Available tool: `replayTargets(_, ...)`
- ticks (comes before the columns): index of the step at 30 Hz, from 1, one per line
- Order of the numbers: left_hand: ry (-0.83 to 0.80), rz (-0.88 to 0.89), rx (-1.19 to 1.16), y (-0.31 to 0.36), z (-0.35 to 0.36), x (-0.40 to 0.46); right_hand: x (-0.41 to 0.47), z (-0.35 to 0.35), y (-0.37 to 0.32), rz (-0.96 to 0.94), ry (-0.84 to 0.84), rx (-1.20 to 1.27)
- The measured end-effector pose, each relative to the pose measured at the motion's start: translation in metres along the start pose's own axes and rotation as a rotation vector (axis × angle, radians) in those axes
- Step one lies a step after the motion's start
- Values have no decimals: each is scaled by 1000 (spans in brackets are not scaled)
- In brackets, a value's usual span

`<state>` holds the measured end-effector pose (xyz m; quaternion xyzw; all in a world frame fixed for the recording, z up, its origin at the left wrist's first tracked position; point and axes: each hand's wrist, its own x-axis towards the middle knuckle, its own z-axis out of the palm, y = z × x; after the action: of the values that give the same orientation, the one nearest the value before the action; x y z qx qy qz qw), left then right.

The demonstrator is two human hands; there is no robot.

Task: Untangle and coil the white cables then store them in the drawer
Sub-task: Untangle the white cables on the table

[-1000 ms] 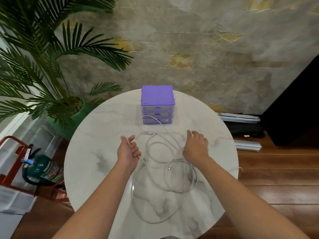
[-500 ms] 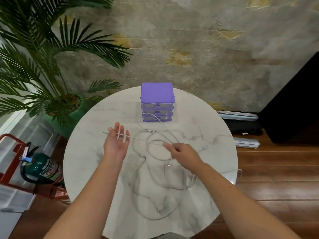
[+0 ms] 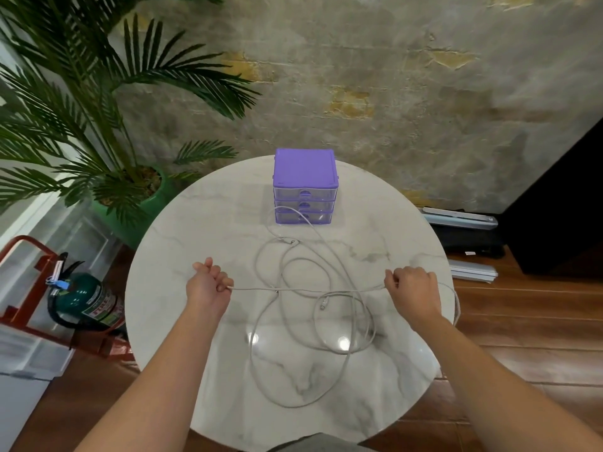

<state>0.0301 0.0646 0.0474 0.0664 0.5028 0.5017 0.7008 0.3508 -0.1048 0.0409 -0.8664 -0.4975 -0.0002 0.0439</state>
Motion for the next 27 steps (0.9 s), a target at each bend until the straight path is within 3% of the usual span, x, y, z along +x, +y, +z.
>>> replayTargets(4, -8, -114, -78, -10, -10, -3, -12, 23, 4, -34, -309, -190)
replayTargets(6, -22, -164, -117, -12, -15, -6, -16, 29, -1, 12, -407, -167)
replayTargets(9, 1, -161, -65, -10, -25, -13, -19, 31, -25, 45, -473, 31)
replayTargets(11, 93, -62, -96, 17, -63, -16, -18, 36, -88, -92, -599, 160)
replayTargets(17, -35, -39, 75, 12, -59, -25, -36, 42, -162, -188, -806, 403)
replayTargets(19, 35, 2, 51, 29, -96, -26, -57, 50, -214, -206, -941, 482)
replayTargets(24, 116, -5, 59, 24, -105, -22, -70, 57, -231, -138, -1043, 377)
replayTargets(27, 99, -5, 189, 23, -100, -28, -76, 65, -231, -64, -1002, 353)
